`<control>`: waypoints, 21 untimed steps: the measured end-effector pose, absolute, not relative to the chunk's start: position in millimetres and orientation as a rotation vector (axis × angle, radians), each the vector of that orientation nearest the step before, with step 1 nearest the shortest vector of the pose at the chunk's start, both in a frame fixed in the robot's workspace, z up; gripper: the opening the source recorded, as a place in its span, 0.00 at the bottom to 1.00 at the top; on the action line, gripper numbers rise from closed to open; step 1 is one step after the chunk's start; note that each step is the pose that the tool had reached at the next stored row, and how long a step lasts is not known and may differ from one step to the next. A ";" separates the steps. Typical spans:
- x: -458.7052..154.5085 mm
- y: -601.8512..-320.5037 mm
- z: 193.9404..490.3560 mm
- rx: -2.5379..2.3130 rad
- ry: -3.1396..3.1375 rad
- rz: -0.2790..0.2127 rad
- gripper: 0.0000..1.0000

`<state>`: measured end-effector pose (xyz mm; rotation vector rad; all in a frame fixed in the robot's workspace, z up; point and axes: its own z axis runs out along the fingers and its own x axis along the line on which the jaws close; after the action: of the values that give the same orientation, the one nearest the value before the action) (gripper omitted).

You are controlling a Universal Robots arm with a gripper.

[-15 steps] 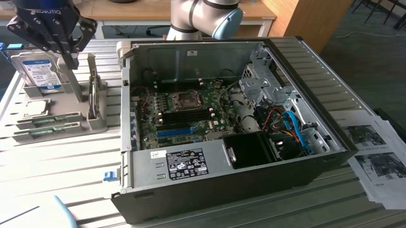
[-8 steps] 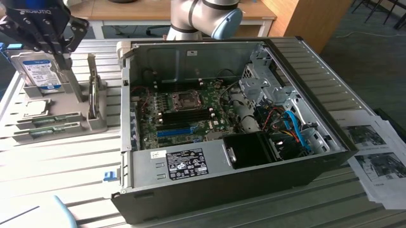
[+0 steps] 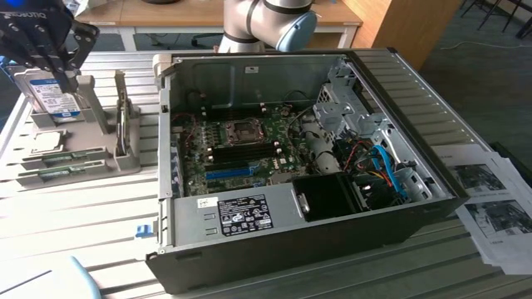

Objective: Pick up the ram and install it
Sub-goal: 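Reach for the ram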

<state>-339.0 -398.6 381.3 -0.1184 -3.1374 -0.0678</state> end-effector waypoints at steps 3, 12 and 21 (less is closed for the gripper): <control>-346.6 -398.6 381.3 -0.118 -3.137 -0.068 0.09; -370.9 -398.6 381.3 -0.118 -3.137 -0.068 0.09; -394.2 -398.6 381.3 -0.118 -3.137 -0.068 0.09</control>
<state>-394.2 -398.6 381.3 -0.1185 -3.1373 -0.0677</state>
